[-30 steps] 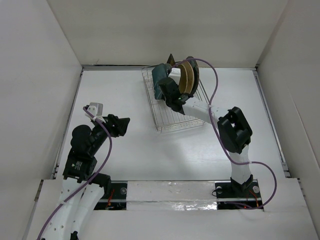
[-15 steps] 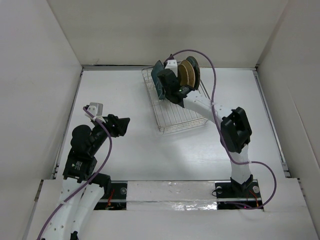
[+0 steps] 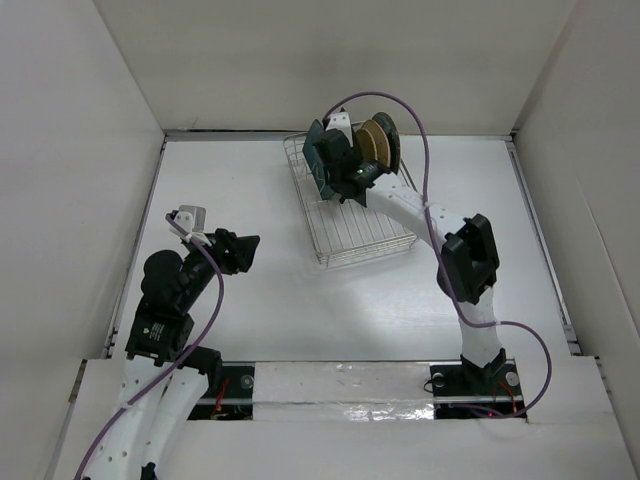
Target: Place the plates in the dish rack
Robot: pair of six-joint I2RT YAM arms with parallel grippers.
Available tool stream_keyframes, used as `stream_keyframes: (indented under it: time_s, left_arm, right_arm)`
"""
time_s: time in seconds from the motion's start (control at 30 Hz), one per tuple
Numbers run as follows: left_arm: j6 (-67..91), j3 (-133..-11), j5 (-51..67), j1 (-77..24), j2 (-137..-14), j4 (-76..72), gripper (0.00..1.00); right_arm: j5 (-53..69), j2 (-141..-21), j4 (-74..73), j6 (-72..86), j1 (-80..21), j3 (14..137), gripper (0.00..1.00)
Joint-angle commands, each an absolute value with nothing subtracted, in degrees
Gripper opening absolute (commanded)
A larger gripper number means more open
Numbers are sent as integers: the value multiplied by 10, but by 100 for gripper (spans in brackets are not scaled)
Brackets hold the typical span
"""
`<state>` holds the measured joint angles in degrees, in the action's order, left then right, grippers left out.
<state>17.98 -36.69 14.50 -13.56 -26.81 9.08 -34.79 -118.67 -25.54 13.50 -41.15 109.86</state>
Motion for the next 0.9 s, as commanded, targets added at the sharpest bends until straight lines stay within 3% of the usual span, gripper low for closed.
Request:
stream_keyframes:
  time_s: [0.0,0.87]
  left_arm:
    - [173,-378,143,-140,-264,70,59]
    - [174,-376,148,-140,-265,69,59]
  right_arm:
    - [-353,-1155,-235,124,-410,1165,0]
    - [-331,-1206,-344,119,-420,1242,0]
